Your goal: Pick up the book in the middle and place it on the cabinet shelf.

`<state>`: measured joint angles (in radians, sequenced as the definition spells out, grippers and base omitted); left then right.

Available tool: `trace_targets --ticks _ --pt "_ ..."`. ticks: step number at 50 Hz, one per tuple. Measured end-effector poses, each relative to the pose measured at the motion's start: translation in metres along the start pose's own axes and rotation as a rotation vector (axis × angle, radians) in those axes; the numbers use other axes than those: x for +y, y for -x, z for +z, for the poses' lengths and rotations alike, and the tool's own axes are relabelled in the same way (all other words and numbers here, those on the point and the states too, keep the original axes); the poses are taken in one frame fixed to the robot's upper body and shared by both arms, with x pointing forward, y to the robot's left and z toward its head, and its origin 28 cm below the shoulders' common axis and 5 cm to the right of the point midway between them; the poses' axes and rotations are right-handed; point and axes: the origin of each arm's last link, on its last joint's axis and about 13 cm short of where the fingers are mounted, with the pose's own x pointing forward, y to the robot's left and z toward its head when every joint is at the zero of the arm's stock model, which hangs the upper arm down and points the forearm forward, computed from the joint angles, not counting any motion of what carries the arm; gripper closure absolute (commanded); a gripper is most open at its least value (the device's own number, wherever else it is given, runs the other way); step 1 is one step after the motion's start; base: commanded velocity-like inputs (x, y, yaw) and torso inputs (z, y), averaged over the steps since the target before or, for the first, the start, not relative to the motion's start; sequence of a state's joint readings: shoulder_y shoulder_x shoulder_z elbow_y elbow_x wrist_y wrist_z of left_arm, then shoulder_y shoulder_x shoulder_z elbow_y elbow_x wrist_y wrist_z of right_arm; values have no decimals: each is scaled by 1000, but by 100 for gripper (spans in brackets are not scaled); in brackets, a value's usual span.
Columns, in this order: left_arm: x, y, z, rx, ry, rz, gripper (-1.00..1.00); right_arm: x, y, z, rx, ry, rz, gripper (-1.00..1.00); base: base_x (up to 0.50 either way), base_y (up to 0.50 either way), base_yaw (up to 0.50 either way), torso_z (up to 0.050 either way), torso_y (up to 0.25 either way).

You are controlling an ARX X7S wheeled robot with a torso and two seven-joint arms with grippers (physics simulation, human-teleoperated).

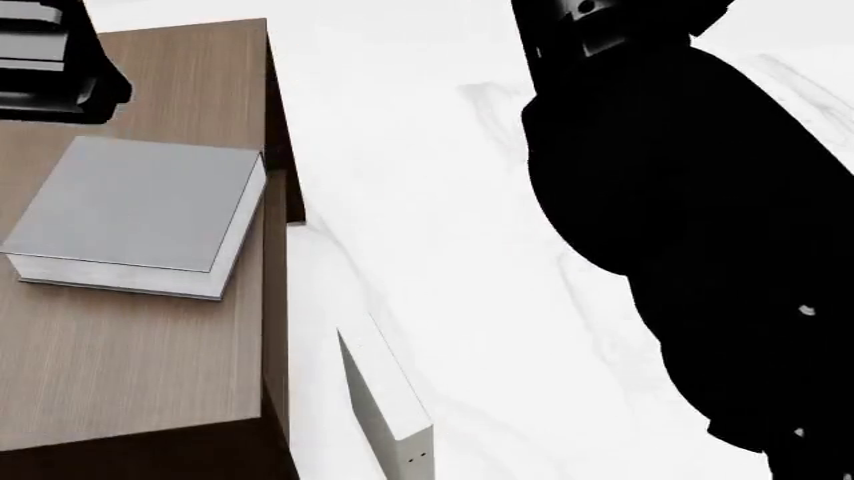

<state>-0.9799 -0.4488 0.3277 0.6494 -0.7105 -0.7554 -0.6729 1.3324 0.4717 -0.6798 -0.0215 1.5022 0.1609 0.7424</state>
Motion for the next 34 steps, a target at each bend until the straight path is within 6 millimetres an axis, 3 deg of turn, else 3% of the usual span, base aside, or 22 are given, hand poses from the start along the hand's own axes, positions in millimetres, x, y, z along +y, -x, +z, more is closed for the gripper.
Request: trace_targets --ticks 15,23,34 --pt "2 -69 39 -118 -27 10 -100 20 -6 50 -326 515 -139 -100 0 0 0 0 0" --pt "1 -83 55 -201 -119 24 -100 27 -4 69 -484 744 -229 -100 0 0 0 0 0" --pt "0 -91 66 -253 -148 25 -100 26 -3 79 -572 854 -306 -100 0 0 0 0 0"
